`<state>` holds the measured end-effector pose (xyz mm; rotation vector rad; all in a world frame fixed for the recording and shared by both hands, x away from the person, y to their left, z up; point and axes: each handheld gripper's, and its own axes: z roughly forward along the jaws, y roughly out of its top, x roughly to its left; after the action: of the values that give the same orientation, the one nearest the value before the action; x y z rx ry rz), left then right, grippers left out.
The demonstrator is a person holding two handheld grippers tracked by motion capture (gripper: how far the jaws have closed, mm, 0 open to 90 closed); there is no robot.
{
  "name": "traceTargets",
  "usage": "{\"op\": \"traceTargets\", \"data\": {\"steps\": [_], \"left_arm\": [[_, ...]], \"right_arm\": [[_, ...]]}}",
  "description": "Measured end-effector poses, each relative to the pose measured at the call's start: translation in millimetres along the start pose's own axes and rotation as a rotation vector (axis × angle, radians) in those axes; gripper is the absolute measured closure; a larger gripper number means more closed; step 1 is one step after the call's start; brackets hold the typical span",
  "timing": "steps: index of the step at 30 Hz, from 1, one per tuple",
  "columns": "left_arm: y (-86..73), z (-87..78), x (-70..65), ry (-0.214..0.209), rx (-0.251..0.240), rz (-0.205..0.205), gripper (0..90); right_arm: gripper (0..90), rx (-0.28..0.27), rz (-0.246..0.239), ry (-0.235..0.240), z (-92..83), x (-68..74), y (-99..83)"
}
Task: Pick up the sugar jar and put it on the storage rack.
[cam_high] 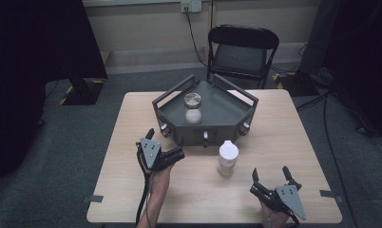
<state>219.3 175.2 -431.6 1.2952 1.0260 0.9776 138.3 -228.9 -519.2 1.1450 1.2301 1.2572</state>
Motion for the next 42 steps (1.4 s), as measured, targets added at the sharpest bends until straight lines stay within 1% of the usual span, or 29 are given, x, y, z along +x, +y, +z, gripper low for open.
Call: {"op": "traceTargets", "data": {"steps": [4,8,10,13,17,19,22,26,29,30,32,34,38,40,42], "left_arm": [[-7.7,-9.1,0.2,0.005,0.0,0.003,0.0],[-13.8,-15.9,2.9,0.012,0.018,-0.004,0.0],[-16.5,-20.2,2.4,0.022,0.017,0.014,0.0],[-20.2,-27.1,3.1,0.025,0.009,0.01,0.0],[-24.9,-36.4,2.5,0.043,0.003,0.014,0.0],[-26.4,-41.2,3.6,0.05,0.009,0.011,0.0],[-32.5,-48.9,5.1,0.063,0.006,0.004,0.0],[-42.2,-56.5,5.1,0.08,0.01,0.005,0.0],[-50.0,-60.5,4.9,0.083,0.021,0.003,0.0],[-51.7,-60.7,5.4,0.079,0.032,0.009,0.0],[-54.8,-61.5,4.2,0.089,0.044,0.005,0.0],[-58.6,-62.7,3.8,0.092,0.04,-0.001,0.0],[-68.1,-67.4,0.5,0.096,0.03,0.021,0.0],[-71.9,-69.4,-1.3,0.101,0.029,0.02,0.0],[-75.5,-71.2,-2.3,0.105,0.022,0.027,0.0]], "right_arm": [[1.7,0.0,0.0,0.0,0.0,0.1,0.0],[1.7,0.0,0.0,0.0,0.0,0.1,0.0],[1.7,0.0,-0.001,-0.001,0.0,0.2,0.0],[1.7,0.0,-0.001,-0.002,0.0,0.4,0.1],[1.7,0.0,-0.001,-0.004,0.0,0.7,0.1],[1.7,0.0,-0.001,-0.005,-0.1,0.9,0.1],[1.7,0.0,-0.001,-0.007,-0.1,1.2,0.1],[1.7,0.0,-0.001,-0.007,-0.1,1.3,0.1],[1.7,0.0,-0.001,-0.007,-0.1,1.3,0.1],[1.7,0.0,-0.001,-0.007,-0.1,1.3,0.0],[1.7,0.0,-0.001,-0.008,-0.1,1.3,0.1],[1.7,0.0,-0.001,-0.008,-0.1,1.4,0.1],[1.7,0.0,-0.001,-0.008,-0.1,1.5,0.0],[1.7,0.0,-0.001,-0.009,-0.1,1.6,0.1],[1.7,0.001,-0.001,-0.009,-0.1,1.6,0.1]]}}
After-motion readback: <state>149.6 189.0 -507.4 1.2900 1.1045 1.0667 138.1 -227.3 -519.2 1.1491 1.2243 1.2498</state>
